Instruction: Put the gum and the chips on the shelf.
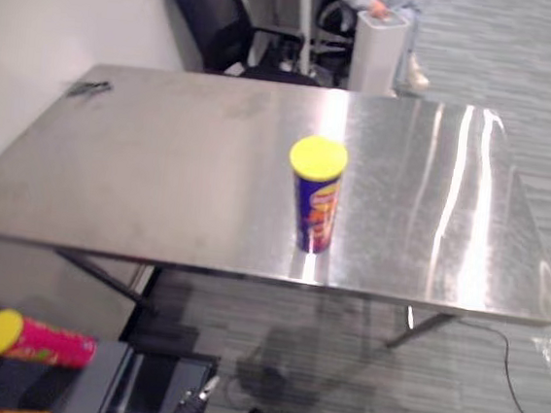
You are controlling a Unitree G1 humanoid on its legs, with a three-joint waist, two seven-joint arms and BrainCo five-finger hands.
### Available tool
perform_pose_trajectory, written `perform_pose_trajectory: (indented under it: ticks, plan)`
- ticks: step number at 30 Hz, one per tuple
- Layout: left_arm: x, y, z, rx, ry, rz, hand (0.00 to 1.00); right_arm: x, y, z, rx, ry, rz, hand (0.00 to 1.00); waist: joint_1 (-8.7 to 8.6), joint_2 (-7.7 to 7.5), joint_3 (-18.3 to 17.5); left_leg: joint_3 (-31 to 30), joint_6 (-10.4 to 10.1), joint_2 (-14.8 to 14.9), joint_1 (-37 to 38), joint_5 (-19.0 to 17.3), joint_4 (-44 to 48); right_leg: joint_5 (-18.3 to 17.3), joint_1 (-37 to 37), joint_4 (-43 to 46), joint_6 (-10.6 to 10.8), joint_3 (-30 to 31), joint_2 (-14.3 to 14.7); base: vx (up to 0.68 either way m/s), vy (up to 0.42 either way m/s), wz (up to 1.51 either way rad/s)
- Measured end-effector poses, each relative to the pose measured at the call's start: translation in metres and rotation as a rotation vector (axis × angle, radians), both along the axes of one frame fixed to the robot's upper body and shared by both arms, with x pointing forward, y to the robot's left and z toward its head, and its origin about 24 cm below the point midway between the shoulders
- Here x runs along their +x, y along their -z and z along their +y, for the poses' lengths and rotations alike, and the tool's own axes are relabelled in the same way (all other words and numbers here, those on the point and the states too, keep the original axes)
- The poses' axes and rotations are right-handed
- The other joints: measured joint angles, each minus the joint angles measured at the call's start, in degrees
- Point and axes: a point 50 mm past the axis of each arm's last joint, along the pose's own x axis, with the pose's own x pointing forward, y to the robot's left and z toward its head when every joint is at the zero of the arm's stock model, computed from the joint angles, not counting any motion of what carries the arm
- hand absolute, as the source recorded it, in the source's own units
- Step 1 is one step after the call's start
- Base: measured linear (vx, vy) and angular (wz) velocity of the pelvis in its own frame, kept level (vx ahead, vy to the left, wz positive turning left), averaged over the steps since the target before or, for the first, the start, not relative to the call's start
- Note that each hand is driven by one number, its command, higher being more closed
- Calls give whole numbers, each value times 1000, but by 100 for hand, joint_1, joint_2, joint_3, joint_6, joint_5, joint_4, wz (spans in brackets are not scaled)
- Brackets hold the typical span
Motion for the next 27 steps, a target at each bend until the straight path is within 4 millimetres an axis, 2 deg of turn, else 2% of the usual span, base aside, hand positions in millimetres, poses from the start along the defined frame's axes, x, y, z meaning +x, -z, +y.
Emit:
perform_pose_trajectory:
  ticks: [3, 5, 6, 8, 11, 12, 13, 14, 15, 16, 17, 18, 19, 20, 21, 22, 23, 25, 27]
  plan:
    - [-1, 0, -1, 12, 40, 10, 0, -5, 1, 0, 14, 42, 8, 0, 9, 11, -33, 98, 33, -109, 108, 21, -151, 206, 13, -247, 18, -76, -85, 6, 125, -46]
    - [1, 0, -3, 16, 68, 10, 0, -9, 1, -4, 12, 125, 0, 0, 1, 6, -58, 68, 80, -189, 109, 54, -217, 212, 70, -371, 22, -254, -168, -17, 38, 3]
    - [2, 0, -3, 16, 70, 5, 0, -7, -4, -15, -17, 217, -35, 0, 11, 11, -95, 57, 126, -241, 108, 105, -315, 212, 73, -430, 23, -362, -208, -30, 10, 11]
    - [1, 0, -3, 18, 70, 8, 0, 4, -14, -33, -82, 282, -98, 0, 10, -2, -125, 48, 127, -293, 118, 205, -442, 215, 62, -491, 28, -411, -243, -61, -14, 5]
    - [-1, 0, -3, 19, 69, 12, 0, 32, -57, -89, -313, 422, -287, 0, 10, -37, -159, 8, 136, -404, 169, 458, -794, 220, 17, -626, 45, -547, -303, -93, -38, 4]
    - [-3, 1, -3, 25, 83, 17, 0, 43, -85, -114, -433, 490, -385, 0, 7, -45, -192, -22, 134, -451, 186, 594, -996, 237, -23, -684, 78, -580, -318, -127, -54, 7]
    - [-3, 1, -4, 29, 95, 18, 0, 50, -110, -131, -529, 523, -462, 0, -9, -28, -203, -64, 125, -479, 224, 686, -1147, 238, -25, -702, 86, -616, -321, -102, -48, 15]
    - [-6, 1, -4, 29, 94, 18, 0, 60, -145, -148, -649, 556, -573, 0, -60, 0, -221, -103, 91, -502, 286, 795, -1358, 227, -33, -707, 73, -661, -312, -80, -40, 15]
    - [-8, 1, -4, 29, 85, 19, 0, 64, -162, -154, -707, 564, -626, 0, -83, 4, -223, -113, 77, -509, 327, 858, -1466, 222, -37, -711, 67, -669, -299, -77, -39, 12]
    - [-9, 1, -4, 34, 80, 19, 0, 73, -194, -161, -816, 558, -712, 0, -110, -14, -232, -126, 62, -511, 394, 977, -1648, 208, -40, -723, 64, -679, -265, -94, -59, 4]
    - [-10, 1, -3, 40, 79, 24, 0, 80, -222, -164, -918, 549, -781, 0, -112, -44, -258, -153, 56, -509, 452, 1082, -1815, 211, -49, -724, 67, -689, -229, -82, -60, 6]
    - [-11, 1, -3, 43, 84, 27, 0, 82, -234, -165, -965, 545, -806, 0, -125, -64, -275, -175, 53, -508, 471, 1126, -1886, 212, -48, -725, 68, -709, -216, -47, -59, 10]
    - [-11, 1, -2, 52, 105, 30, 0, 85, -255, -163, -1041, 533, -853, 0, -134, -105, -318, -222, 48, -502, 489, 1172, -1955, 236, -45, -726, 104, -725, -190, -7, -42, 8]
    - [-12, 1, -2, 55, 115, 38, 0, 91, -274, -156, -1111, 494, -907, 0, -135, -143, -373, -225, 65, -491, 490, 1185, -1954, 240, -45, -727, 107, -729, -177, 4, -38, 4]
    - [-13, 1, -2, 54, 117, 43, 0, 95, -284, -151, -1144, 462, -936, 0, -141, -155, -410, -225, 78, -490, 490, 1194, -1954, 247, -45, -730, 114, -728, -175, 0, 0, 0]
    - [-14, 2, -3, 52, 125, 50, 0, 103, -301, -139, -1200, 386, -1005, 0, -154, -175, -472, -224, 78, -494, 494, 1192, -1954, 255, -41, -734, 120, -725, -176, 0, 0, 0]
    - [-14, 2, -3, 53, 133, 55, 0, 108, -309, -132, -1218, 340, -1046, 0, -155, -182, -489, -223, 78, -496, 496, 1192, -1954, 258, -38, -731, 120, -721, -178, 42, -13, -3]
    - [-11, 1, -3, 63, 168, 44, 0, 127, -334, -102, -1276, 137, -1183, 0, -145, -192, -525, -223, 79, -502, 494, 1191, -1953, 290, -31, -758, 114, -702, -179, 30, -9, -3]
    - [-9, 0, -5, 62, 203, 34, 0, 141, -343, -82, -1275, -32, -1265, 0, -129, -217, -537, -230, 79, -502, 489, 1191, -1953, 298, -27, -772, 111, -703, -178, 0, 0, 0]
